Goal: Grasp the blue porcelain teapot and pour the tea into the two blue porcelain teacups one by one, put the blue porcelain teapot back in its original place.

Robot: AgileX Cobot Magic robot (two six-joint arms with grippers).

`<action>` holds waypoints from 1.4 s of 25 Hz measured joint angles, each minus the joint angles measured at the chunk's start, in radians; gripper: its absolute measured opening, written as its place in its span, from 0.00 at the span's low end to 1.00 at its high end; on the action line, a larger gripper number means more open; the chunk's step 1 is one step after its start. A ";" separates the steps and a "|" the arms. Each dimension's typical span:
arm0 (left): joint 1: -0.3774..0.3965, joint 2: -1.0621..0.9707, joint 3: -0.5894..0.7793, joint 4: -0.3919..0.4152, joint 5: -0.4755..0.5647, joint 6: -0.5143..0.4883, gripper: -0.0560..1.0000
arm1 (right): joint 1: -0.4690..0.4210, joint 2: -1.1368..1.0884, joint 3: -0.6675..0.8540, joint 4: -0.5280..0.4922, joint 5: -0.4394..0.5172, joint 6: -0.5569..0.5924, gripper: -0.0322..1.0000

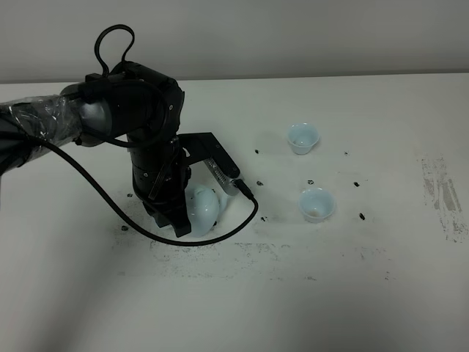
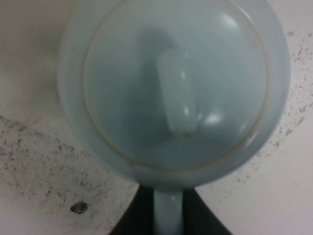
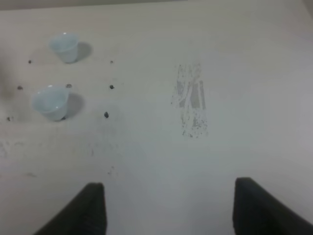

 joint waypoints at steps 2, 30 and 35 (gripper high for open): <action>0.000 0.000 0.000 0.000 0.000 0.000 0.10 | 0.000 0.000 0.000 0.000 0.000 0.000 0.55; 0.005 -0.060 0.081 -0.071 -0.162 0.015 0.10 | 0.000 0.000 0.000 0.000 0.000 0.000 0.55; 0.007 -0.061 0.081 -0.077 -0.166 0.029 0.10 | 0.000 0.000 0.000 0.000 0.000 0.000 0.55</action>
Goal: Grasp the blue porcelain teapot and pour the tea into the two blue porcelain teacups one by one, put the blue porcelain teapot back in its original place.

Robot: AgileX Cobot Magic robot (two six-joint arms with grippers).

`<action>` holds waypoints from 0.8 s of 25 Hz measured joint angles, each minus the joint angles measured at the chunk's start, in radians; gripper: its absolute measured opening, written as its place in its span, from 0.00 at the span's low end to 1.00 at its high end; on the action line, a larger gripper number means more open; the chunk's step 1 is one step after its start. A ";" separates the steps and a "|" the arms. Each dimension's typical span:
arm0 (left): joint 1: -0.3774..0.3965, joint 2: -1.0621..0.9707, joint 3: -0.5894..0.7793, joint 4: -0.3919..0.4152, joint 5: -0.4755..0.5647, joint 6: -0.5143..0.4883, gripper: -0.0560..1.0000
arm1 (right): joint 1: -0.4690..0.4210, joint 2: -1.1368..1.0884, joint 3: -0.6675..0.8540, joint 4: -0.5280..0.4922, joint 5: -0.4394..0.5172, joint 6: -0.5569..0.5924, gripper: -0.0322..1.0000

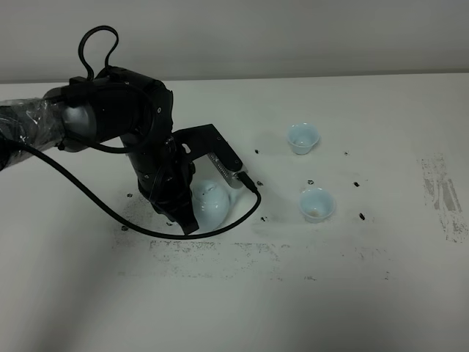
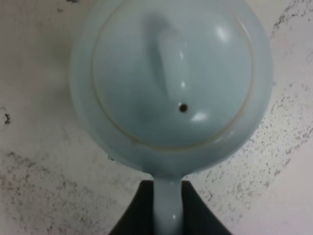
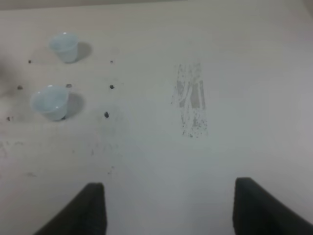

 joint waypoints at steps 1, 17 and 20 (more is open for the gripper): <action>0.000 0.000 0.000 -0.006 -0.004 0.002 0.10 | 0.000 0.000 0.000 0.000 0.000 0.000 0.55; 0.039 -0.022 0.001 -0.103 -0.064 0.067 0.10 | 0.000 0.000 0.000 0.000 0.000 0.000 0.55; 0.050 -0.046 0.001 -0.108 -0.067 0.076 0.10 | 0.000 0.000 0.000 0.000 0.000 0.000 0.55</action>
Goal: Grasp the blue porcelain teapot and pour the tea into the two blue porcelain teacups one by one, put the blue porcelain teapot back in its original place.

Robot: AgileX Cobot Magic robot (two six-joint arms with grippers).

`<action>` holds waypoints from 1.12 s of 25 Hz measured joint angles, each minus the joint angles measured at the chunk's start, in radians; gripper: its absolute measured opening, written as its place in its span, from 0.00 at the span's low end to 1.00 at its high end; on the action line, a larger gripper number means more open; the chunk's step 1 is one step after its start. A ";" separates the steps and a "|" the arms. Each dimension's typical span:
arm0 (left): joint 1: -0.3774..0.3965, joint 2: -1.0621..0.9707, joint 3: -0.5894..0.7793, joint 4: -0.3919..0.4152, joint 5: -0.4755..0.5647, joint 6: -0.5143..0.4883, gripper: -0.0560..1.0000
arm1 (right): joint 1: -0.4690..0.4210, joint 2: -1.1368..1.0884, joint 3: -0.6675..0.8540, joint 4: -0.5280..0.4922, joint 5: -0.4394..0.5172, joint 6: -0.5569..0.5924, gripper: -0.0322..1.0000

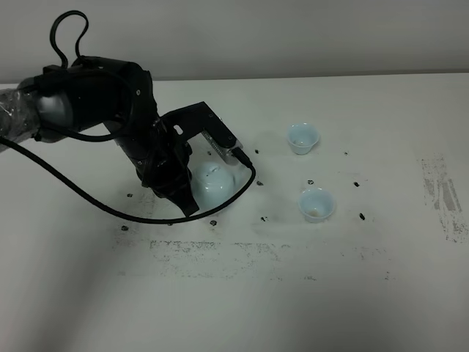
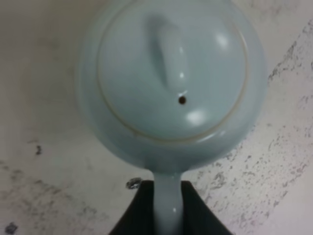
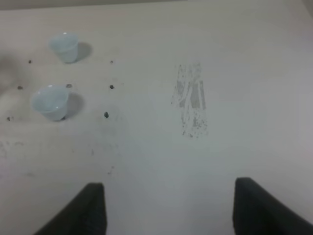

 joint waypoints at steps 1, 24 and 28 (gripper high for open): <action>0.006 -0.007 0.000 0.000 -0.001 0.004 0.10 | 0.000 0.000 0.000 0.000 0.000 0.000 0.55; 0.138 -0.054 -0.200 -0.072 0.133 0.160 0.10 | 0.000 0.000 0.000 0.000 0.000 0.000 0.55; 0.138 -0.048 -0.233 -0.061 0.134 0.186 0.10 | 0.000 0.000 0.000 0.000 0.000 0.000 0.55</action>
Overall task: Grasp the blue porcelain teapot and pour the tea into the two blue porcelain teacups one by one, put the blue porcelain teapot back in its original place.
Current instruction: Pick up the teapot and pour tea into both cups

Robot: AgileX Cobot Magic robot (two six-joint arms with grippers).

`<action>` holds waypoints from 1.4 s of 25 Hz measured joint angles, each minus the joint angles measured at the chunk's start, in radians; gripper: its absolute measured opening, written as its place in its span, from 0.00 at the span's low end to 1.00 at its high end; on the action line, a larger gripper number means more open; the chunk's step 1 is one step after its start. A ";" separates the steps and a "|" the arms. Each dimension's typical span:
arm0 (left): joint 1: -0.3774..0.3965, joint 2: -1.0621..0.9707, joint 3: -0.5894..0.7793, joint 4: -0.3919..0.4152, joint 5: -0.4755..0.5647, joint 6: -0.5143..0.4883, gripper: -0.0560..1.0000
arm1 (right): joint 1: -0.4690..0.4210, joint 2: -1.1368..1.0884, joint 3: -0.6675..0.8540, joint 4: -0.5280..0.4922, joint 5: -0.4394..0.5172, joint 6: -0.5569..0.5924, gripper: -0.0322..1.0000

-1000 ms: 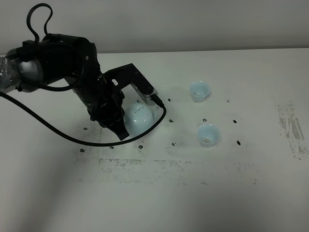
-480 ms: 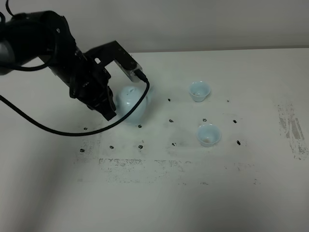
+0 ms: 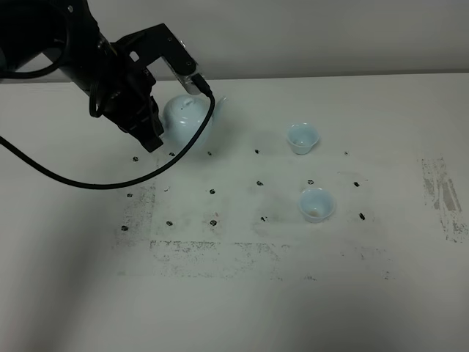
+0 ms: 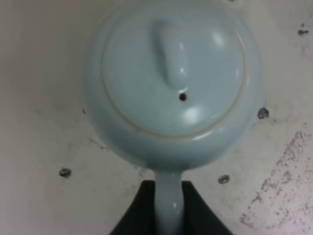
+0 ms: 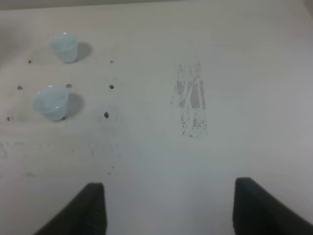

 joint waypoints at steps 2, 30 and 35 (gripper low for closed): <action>0.000 0.011 -0.035 0.000 0.009 0.014 0.10 | 0.000 0.000 0.000 0.000 0.000 0.000 0.55; -0.015 0.294 -0.386 -0.050 0.087 0.338 0.10 | 0.000 0.000 0.000 0.000 0.000 0.000 0.55; -0.037 0.299 -0.387 -0.078 0.091 0.318 0.10 | 0.000 0.000 0.000 0.000 0.000 0.000 0.55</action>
